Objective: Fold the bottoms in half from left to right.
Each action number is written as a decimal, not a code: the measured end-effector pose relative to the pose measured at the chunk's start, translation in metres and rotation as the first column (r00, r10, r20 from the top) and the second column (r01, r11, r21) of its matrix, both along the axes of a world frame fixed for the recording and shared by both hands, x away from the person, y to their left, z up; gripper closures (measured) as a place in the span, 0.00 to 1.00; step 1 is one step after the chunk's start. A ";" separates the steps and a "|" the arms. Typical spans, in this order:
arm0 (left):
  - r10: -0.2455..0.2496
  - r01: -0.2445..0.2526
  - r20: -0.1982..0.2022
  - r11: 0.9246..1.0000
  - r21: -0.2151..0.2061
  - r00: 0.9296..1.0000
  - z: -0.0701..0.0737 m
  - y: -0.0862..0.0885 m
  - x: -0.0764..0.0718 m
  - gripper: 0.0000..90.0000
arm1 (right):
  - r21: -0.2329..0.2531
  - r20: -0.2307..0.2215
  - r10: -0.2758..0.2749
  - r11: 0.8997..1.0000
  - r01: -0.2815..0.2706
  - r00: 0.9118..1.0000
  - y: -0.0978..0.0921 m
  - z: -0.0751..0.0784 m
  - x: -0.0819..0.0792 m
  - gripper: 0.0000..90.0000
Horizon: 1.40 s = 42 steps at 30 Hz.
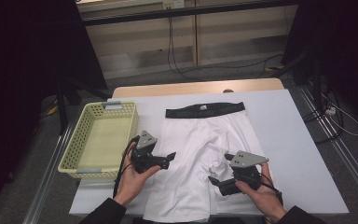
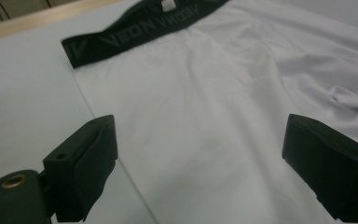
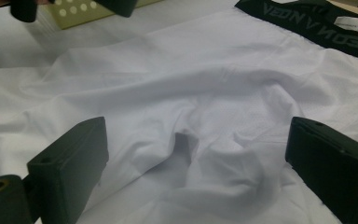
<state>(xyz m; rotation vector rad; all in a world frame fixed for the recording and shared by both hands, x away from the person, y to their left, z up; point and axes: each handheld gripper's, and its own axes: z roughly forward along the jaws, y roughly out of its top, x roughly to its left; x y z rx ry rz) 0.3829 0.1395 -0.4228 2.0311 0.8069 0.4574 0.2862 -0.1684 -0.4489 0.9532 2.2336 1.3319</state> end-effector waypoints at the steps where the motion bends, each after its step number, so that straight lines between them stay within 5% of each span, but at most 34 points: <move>1: 0.003 -0.003 -0.002 1.000 -0.004 1.000 0.001 0.000 0.004 0.12 | 0.000 0.002 0.004 1.000 -0.004 1.000 0.000 0.000 0.000 0.06; 13: 0.005 -0.005 -0.004 1.000 0.029 1.000 0.003 -0.018 0.045 0.09 | 0.003 -0.010 0.025 1.000 -0.025 1.000 0.003 -0.002 0.001 0.06; 25: 0.071 -0.072 0.016 0.997 0.043 0.997 -0.006 -0.049 0.080 0.16 | 0.003 -0.017 0.053 0.999 -0.053 0.998 0.004 -0.003 0.003 0.06; 35: 0.119 -0.117 -0.055 0.992 0.040 0.991 -0.036 -0.055 0.122 0.17 | 0.008 -0.029 0.073 0.997 -0.073 0.997 0.005 -0.003 0.002 0.06; 42: 0.208 -0.201 -0.051 0.973 0.113 0.977 -0.047 -0.049 0.142 0.18 | 0.003 -0.041 0.086 0.996 -0.086 0.995 0.006 -0.005 0.001 0.06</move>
